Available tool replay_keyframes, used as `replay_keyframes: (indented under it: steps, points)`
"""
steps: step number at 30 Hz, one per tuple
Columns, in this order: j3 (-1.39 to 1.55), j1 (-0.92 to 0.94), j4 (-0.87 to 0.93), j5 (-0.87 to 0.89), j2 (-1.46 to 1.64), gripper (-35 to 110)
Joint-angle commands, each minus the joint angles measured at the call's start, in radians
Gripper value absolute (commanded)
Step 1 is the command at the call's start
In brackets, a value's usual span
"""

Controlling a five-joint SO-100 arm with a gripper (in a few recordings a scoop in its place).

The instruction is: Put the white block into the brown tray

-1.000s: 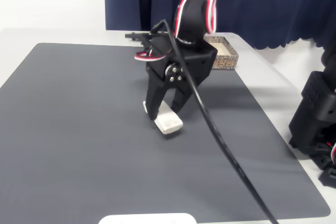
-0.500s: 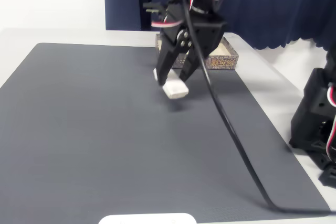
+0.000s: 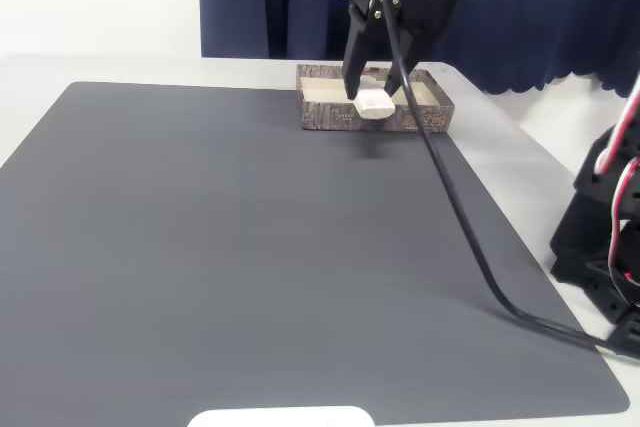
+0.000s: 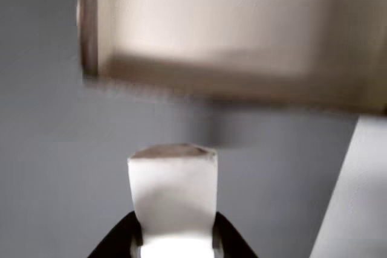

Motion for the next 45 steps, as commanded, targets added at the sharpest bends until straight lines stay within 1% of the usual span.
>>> replay_keyframes:
  steps: [1, 6, 12, 16, 21, 24, 28, 32, 35, 38, 42, 45]
  points:
    - [-0.135, 0.061, 0.017, -0.034, -0.069, 16]
    - [-0.368, 0.164, 0.089, -0.109, -0.250, 16]
    - [-0.624, 0.229, 0.094, -0.178, -0.417, 16]
    - [-0.726, 0.242, 0.098, -0.224, -0.483, 16]
    - [-0.785, 0.241, 0.098, -0.293, -0.526, 14]
    - [-0.792, 0.235, 0.109, -0.433, -0.529, 14]
    - [-0.792, 0.222, 0.135, -0.693, -0.532, 11]
    - [-0.793, 0.209, 0.138, -0.882, -0.528, 9]
    - [-0.816, 0.202, 0.138, -1.104, -0.528, 8]
    - [-0.822, 0.202, 0.160, -1.378, -0.529, 9]
    - [-0.804, 0.209, 0.164, -1.572, -0.538, 8]
    - [-0.798, 0.219, 0.169, -1.629, -0.554, 6]
